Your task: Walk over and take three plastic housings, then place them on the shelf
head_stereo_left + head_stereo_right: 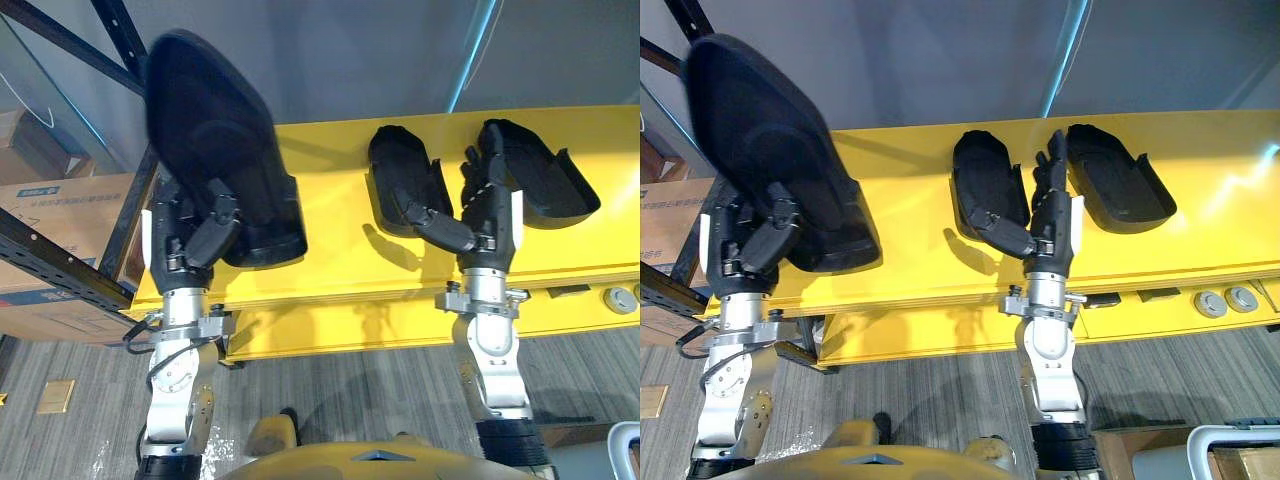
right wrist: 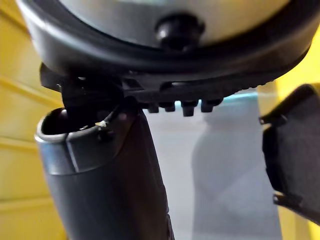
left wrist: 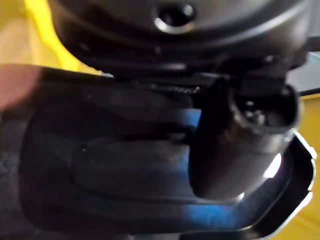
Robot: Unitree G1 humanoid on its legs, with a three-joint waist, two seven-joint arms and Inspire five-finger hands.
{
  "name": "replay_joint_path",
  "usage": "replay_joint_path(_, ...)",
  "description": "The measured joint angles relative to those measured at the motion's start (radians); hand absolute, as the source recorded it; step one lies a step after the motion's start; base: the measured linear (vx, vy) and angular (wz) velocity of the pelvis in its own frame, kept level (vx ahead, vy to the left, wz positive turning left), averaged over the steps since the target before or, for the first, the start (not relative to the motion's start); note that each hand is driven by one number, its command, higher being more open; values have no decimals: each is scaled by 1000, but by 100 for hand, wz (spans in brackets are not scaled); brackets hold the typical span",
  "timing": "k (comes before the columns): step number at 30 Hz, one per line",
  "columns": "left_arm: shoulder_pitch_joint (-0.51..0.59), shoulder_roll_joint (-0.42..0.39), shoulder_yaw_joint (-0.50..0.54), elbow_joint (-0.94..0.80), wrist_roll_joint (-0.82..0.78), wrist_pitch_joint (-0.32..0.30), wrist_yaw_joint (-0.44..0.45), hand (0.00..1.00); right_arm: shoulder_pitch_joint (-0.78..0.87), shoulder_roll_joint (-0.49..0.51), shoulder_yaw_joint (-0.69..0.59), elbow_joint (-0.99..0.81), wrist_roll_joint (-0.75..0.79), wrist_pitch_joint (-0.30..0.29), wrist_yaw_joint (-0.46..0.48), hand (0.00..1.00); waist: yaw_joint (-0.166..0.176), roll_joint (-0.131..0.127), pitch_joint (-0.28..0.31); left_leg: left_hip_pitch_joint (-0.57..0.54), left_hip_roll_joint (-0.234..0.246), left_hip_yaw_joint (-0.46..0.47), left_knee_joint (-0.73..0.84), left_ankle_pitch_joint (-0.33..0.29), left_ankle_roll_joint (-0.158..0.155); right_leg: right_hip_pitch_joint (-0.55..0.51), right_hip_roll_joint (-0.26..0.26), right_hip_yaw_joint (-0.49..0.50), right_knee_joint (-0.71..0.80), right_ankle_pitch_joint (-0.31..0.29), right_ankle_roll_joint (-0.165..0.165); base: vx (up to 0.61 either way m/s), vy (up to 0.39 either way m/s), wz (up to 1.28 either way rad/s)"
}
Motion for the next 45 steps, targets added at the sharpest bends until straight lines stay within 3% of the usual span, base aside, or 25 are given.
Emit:
replay_joint_path(5, -1, 6, 26, -36, 112, 21, 3, 0, 41, -16, -54, -81, 1, -17, 14, 100, -7, 12, -7, 56, 13, 21, -127, 64, -15, -13, 13, 25, 11, -12, -21, -69, -54, -10)
replay_joint_path(8, -21, 72, 69, -34, 188, 68, 30, 0, 41, -49, -69, -86, 53, -21, 53, 100, -28, 27, -14, 59, 13, 30, -157, 87, -15, -37, 12, 35, 27, -8, -13, -32, -13, -8)
replay_joint_path(10, -80, 121, 97, 19, 197, 108, 56, 0, 42, -66, -78, -86, 126, -21, 127, 100, -26, 31, -14, 70, 15, 41, -176, 100, -15, -53, 12, 50, 40, -8, -14, -18, -4, -14)
replay_joint_path(14, -167, 133, 131, 132, 194, 136, 110, 0, 43, -92, -50, -88, 168, -20, 245, 100, -28, 31, -14, 93, 15, 53, -217, 120, -15, -58, 12, 61, 48, -8, -14, -15, -1, -8)
replay_joint_path(20, -265, 162, 128, 285, 93, 191, 133, 0, 26, -97, 92, -83, 257, 6, 373, 100, -26, 33, -13, 101, 13, 53, -265, 157, -13, -86, 10, 62, 72, -12, -19, 0, 0, 0)
replay_joint_path(23, -361, 163, 125, 436, -34, 203, 107, 0, -18, -100, 215, -48, 256, 34, 411, 100, -26, 36, -11, 112, 13, 53, -283, 170, -13, -87, 10, 65, 80, -13, -20, -28, 1, 0)
replay_joint_path(27, -430, 192, 99, 561, -163, 227, 67, 0, -46, -107, 283, -19, 256, 72, 457, 100, -30, 39, -9, 122, 13, 54, -314, 193, -12, -99, 10, 68, 95, -17, -25, -47, 1, 0)
replay_joint_path(33, -502, 211, 76, 710, -240, 307, 37, 0, -96, -138, 293, -19, 256, 116, 478, 100, -49, 49, 4, 103, 13, 57, -315, 207, -10, -136, 7, 81, 129, -27, -31, -43, -2, -2)
replay_joint_path(34, -524, 228, 56, 745, -238, 343, 32, 0, -106, -145, 296, -19, 256, 118, 474, 100, -53, 50, 10, 97, 15, 55, -314, 210, -12, -148, 7, 82, 145, -34, -33, -58, -14, 3)
replay_joint_path(42, -699, 290, 6, 835, -174, 368, 42, 0, -168, -175, 361, -32, 256, 151, 428, 100, -55, 56, 80, 59, 26, 41, -310, 236, -27, -226, 10, 95, 249, -88, -40, -58, -44, 5)
replay_joint_path(43, -723, 300, 1, 839, -164, 369, 55, 100, -175, -175, 363, -45, 256, 156, 423, 100, -55, 57, 95, 54, 26, 41, -310, 242, -27, -241, 11, 99, 263, -90, -42, -66, -44, 2)
replay_joint_path(45, -775, 319, 1, 863, -127, 370, 80, 100, -185, -176, 374, -66, 256, 159, 413, 100, -58, 58, 127, 44, 27, 45, -311, 248, -29, -264, 10, 108, 289, -93, -48, -46, -34, -4)
